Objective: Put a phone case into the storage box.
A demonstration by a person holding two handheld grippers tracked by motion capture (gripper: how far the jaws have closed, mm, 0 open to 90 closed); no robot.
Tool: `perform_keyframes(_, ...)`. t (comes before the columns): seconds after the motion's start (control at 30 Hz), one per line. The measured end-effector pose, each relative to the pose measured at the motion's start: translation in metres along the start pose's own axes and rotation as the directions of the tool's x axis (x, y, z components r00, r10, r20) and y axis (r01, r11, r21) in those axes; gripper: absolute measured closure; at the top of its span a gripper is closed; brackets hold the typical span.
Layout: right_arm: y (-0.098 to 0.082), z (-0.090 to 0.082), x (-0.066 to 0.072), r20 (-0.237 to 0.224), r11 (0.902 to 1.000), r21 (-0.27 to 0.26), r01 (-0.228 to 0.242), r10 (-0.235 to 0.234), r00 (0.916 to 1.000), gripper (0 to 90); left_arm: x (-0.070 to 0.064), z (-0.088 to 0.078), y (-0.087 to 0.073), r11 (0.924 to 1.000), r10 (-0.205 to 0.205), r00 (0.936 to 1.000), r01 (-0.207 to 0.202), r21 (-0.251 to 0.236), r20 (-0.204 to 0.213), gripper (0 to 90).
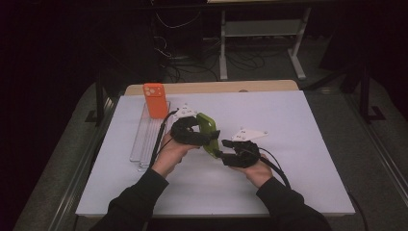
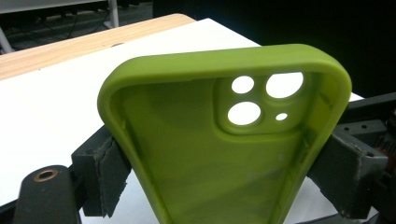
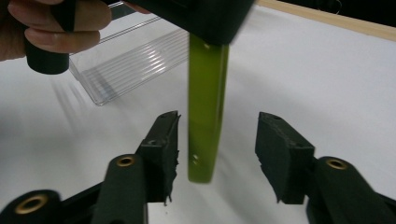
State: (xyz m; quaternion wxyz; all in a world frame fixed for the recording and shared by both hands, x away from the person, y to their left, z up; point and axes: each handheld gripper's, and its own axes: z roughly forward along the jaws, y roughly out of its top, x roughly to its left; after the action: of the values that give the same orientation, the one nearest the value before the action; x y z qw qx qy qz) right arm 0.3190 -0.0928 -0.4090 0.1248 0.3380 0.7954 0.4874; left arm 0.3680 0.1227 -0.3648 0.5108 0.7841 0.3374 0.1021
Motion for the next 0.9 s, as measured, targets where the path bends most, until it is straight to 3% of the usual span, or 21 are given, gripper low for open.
perform_keyframes(0.27,-0.006,-0.017,-0.013,0.011,0.9982,0.055,-0.025,0.024,0.9997,20.5,0.008,-0.010,0.008,0.9999,0.000,0.9998,0.000,-0.014,-0.022,15.1)
perform_keyframes(0.47,-0.016,-0.030,-0.022,0.060,0.9976,0.066,-0.021,0.017,0.9981,10.5,0.021,-0.025,0.022,0.9998,0.007,0.9976,-0.009,-0.018,-0.070,15.1)
perform_keyframes(0.6,-0.024,-0.037,-0.028,0.064,0.9958,0.087,-0.029,0.023,0.9977,0.0,0.029,-0.034,0.032,0.9996,0.012,0.9943,-0.015,-0.026,-0.106,15.1)
perform_keyframes(0.9,-0.038,-0.053,-0.037,0.090,0.9934,0.110,-0.032,0.022,0.9957,0.0,0.050,-0.055,0.050,0.9986,0.009,0.9824,-0.019,-0.049,-0.186,15.1)
